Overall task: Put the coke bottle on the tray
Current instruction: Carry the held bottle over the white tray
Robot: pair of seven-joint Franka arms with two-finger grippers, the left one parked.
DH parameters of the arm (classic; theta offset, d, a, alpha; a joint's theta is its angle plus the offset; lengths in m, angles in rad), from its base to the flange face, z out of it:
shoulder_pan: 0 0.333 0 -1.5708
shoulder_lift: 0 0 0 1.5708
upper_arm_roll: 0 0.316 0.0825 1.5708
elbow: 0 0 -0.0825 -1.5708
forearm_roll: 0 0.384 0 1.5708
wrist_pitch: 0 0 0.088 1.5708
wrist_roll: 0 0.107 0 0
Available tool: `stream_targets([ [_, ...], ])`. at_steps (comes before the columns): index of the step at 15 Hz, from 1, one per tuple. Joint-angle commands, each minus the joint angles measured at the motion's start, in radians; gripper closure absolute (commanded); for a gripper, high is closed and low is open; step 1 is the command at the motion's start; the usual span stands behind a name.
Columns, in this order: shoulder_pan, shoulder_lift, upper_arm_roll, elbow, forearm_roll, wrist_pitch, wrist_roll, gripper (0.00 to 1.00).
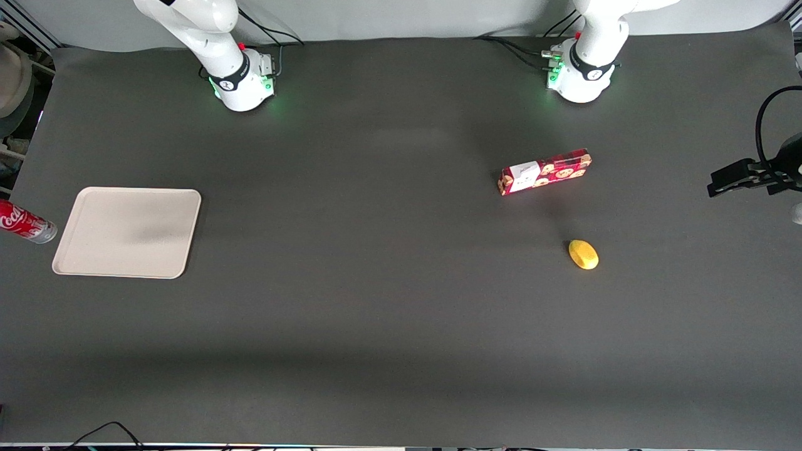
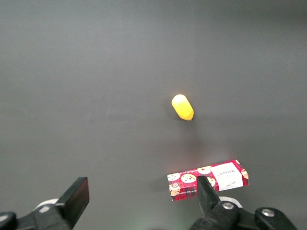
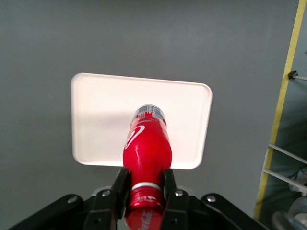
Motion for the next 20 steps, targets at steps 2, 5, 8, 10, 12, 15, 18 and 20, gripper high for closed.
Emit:
stream_targets([
  [2,-0.041,0.18,-0.056,0.076,-0.002,0.1,-0.152,1.0],
  [5,-0.089,0.243,-0.058,0.07,0.001,0.173,-0.204,1.0],
  [8,-0.094,0.257,-0.056,-0.01,0.019,0.215,-0.198,1.0],
  [10,-0.097,0.254,-0.058,-0.06,0.022,0.243,-0.2,1.0],
  [12,-0.113,0.241,-0.056,-0.131,0.022,0.304,-0.203,1.0],
  [15,-0.118,0.237,-0.059,-0.183,0.021,0.364,-0.207,1.0],
  [18,-0.118,0.237,-0.061,-0.202,0.015,0.364,-0.207,1.0],
  [20,-0.118,0.237,-0.061,-0.203,0.008,0.364,-0.207,1.0],
])
